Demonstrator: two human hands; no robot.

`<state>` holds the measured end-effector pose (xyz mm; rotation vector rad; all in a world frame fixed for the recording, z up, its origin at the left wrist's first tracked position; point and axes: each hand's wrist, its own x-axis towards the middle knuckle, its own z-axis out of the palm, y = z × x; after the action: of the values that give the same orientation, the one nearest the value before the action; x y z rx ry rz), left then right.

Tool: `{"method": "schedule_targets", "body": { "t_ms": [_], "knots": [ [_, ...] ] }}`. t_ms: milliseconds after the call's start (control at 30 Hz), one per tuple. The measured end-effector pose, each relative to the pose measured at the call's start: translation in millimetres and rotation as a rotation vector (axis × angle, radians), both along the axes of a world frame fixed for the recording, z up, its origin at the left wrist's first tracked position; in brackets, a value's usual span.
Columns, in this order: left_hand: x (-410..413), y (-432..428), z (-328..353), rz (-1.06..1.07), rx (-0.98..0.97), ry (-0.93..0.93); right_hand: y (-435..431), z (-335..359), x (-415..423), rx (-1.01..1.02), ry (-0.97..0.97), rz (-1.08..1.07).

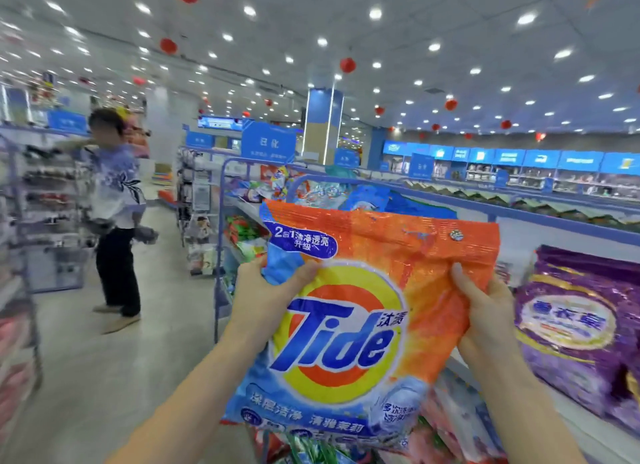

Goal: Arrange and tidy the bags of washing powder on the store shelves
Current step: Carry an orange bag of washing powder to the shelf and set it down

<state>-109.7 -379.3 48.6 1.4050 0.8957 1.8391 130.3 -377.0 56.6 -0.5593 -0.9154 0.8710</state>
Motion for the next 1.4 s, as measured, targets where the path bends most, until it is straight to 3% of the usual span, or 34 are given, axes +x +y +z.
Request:
{"method": "schedule_targets", "body": {
  "t_ms": [367, 500, 800, 1167, 1400],
  "knots": [
    [-70, 144, 9, 0.324, -0.004, -0.010, 215, -2, -83, -0.127, 0.083, 0.447],
    [-100, 192, 11, 0.482, 0.022, -0.041, 282, 5, -124, -0.155, 0.022, 0.599],
    [-206, 299, -11, 0.629, -0.018, -0.058, 400, 1, -247, -0.161, 0.021, 0.543],
    [-384, 485, -4, 0.577, -0.062, -0.043, 565, 20, -428, -0.120, 0.155, 0.373],
    [-456, 617, 24, 0.569, -0.048, 0.005, 686, 47, -492, -0.045, 0.146, 0.291]
  ]
}}
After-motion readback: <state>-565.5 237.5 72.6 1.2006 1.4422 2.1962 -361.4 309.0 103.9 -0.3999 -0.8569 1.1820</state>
